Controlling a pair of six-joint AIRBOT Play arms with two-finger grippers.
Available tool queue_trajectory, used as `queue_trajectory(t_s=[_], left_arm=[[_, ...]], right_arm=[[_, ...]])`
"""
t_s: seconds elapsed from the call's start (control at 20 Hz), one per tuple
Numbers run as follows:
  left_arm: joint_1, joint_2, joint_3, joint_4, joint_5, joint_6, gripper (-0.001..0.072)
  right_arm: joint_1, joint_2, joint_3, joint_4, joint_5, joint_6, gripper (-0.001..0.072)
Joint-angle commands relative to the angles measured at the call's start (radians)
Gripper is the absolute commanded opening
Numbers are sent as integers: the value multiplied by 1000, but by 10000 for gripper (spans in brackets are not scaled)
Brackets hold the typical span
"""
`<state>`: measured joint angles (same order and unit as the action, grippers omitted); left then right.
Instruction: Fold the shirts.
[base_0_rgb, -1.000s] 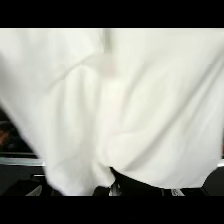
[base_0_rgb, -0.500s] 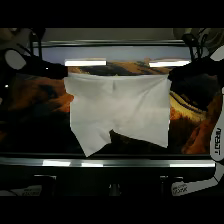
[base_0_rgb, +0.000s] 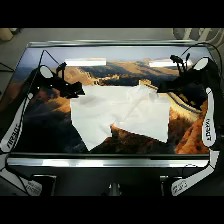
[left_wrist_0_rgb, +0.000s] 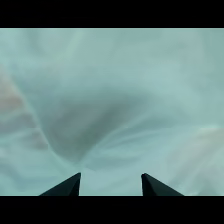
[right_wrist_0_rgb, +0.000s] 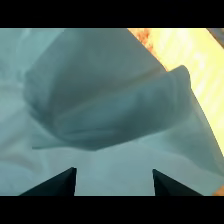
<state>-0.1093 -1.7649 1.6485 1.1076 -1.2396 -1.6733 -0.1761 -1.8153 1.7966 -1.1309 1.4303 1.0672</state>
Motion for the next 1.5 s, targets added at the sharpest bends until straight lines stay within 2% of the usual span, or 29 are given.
queue_trajectory(t_s=[0.0,0.1,0.25,0.35,0.45,0.55,0.6,0.75,0.8,0.85,0.9,1.0,1.2,1.3,1.35,1.45], left_arm=[[88,18,-23,45,-237,77,452],[121,79,-143,63,-263,118,452],[127,173,-404,54,-142,160,452],[126,189,-521,-9,-71,202,452],[125,184,-565,-70,-13,227,452],[116,183,-572,-96,52,227,452],[108,183,-572,-99,79,227,452],[75,172,-572,-99,134,222,435],[69,169,-572,-98,144,215,408],[67,168,-571,-99,155,207,267],[66,169,-570,-98,158,208,143],[66,174,-566,-99,156,208,31],[66,200,-566,-99,156,208,31],[66,208,-566,-99,156,208,31],[66,213,-566,-99,155,208,31],[66,224,-566,-99,155,208,31]], right_arm=[[-79,39,-64,-130,237,-63,481],[-108,145,-260,-166,200,-89,436],[-127,342,-633,-160,55,-114,437],[-127,436,-811,-162,-11,-120,438],[-127,492,-905,-161,-41,-123,440],[-127,513,-933,-163,-45,-123,551],[-127,512,-933,-163,-46,-122,568],[-127,512,-939,-163,-70,-109,569],[-127,512,-945,-158,-84,-97,586],[-127,512,-958,-146,-103,-95,631],[-127,510,-975,-143,-128,-95,630],[-127,494,-1012,-121,-174,-73,629],[-126,430,-1046,59,-208,-114,620],[-126,407,-1046,76,-249,-90,581],[-126,399,-1046,77,-253,-74,465],[-126,385,-1046,81,-227,-70,296]])
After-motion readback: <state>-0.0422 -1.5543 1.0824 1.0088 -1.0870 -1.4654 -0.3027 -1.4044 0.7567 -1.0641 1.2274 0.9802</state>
